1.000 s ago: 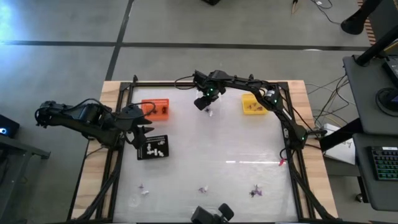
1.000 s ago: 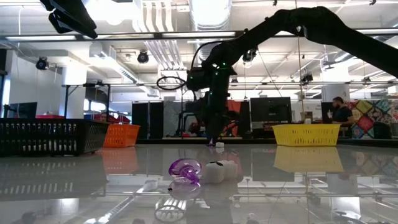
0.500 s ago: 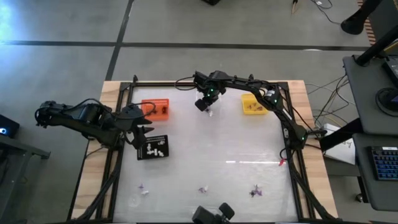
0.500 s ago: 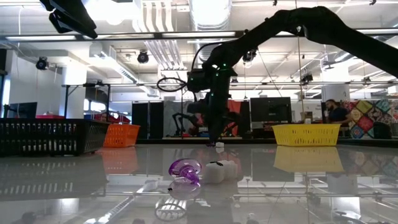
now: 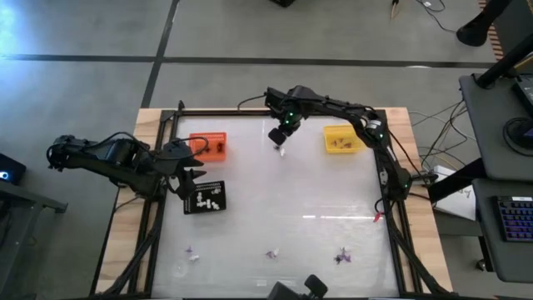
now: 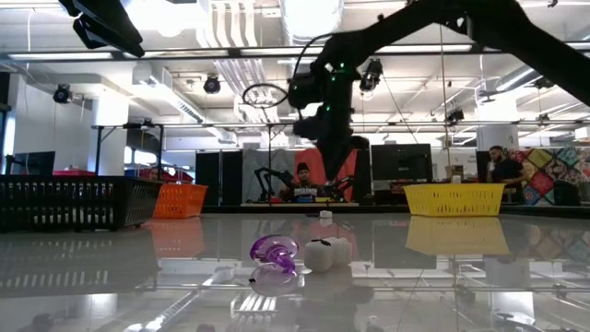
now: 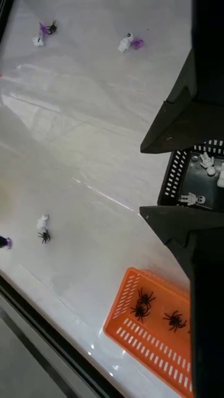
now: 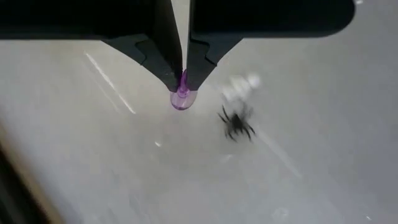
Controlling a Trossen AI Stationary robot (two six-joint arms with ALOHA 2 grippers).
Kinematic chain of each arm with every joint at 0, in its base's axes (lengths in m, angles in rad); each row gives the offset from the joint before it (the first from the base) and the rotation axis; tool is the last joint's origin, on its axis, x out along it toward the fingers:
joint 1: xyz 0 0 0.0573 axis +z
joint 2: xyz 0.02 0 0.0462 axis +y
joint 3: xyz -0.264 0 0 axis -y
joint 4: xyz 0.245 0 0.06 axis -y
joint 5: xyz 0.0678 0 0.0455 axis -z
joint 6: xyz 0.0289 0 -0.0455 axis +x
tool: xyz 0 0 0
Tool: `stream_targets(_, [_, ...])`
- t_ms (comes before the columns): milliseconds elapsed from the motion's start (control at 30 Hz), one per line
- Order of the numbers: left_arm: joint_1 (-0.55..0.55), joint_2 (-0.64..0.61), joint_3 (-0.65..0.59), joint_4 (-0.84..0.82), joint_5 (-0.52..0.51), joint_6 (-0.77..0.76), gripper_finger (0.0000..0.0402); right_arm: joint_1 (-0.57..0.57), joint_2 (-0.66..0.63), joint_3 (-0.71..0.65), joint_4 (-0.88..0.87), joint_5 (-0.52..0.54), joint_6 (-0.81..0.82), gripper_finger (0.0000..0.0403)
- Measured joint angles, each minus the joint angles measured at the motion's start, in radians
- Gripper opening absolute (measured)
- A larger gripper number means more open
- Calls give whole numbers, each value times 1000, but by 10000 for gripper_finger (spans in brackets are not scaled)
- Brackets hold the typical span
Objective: Sort Halloween decoration
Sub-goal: Put the purple witch hat toy into the yellow bin
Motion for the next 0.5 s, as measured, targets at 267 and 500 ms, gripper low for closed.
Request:
stream_targets(267, [0,0,0,-4,0,4,130,-15,-80,-44,-147,92,-43,8])
stream_targets(500, [0,0,0,-12,0,4,130,-74,-203,-209,-172,136,-58,8])
